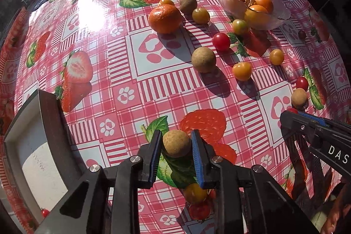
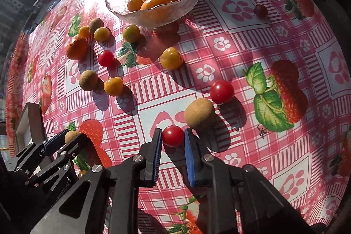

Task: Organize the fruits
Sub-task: 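Grasp a kiwi with the left gripper while the right gripper grasps a red cherry tomato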

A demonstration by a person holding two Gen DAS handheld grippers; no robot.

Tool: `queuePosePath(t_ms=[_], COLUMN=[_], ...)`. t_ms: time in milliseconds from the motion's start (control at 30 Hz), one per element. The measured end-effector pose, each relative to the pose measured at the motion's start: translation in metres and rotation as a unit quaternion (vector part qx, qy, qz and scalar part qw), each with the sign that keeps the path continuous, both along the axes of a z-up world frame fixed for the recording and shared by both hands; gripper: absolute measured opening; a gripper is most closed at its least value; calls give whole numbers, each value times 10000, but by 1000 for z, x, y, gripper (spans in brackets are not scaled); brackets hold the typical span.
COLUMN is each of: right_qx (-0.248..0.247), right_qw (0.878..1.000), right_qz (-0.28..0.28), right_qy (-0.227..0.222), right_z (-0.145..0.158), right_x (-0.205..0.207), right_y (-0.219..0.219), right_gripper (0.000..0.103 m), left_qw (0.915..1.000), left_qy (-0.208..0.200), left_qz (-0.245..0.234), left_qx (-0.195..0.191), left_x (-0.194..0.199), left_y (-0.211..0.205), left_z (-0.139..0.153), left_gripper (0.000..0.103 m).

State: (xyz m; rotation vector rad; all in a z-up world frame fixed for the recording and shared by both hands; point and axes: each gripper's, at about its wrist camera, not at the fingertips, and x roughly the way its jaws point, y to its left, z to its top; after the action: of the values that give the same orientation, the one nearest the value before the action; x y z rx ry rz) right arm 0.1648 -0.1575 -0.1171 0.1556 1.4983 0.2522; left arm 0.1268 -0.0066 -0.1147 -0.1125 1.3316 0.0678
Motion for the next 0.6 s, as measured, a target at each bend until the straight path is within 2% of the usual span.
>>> queuePosePath(t_ms=[200, 600], right_qx=[277, 490], right_qw=[9995, 9985], right_qz=[-62, 103], right_qy=[111, 242], right_z=[8, 25], right_x=[-16, -44], right_y=[-13, -1], right_gripper=[21, 21], left_qw=[9991, 9974], left_qy=[-93, -336], left_qz=[187, 429], left_qx=[-370, -476], left_x=[-14, -51], left_y=[16, 45], left_z=[13, 49], left_gripper=[28, 28])
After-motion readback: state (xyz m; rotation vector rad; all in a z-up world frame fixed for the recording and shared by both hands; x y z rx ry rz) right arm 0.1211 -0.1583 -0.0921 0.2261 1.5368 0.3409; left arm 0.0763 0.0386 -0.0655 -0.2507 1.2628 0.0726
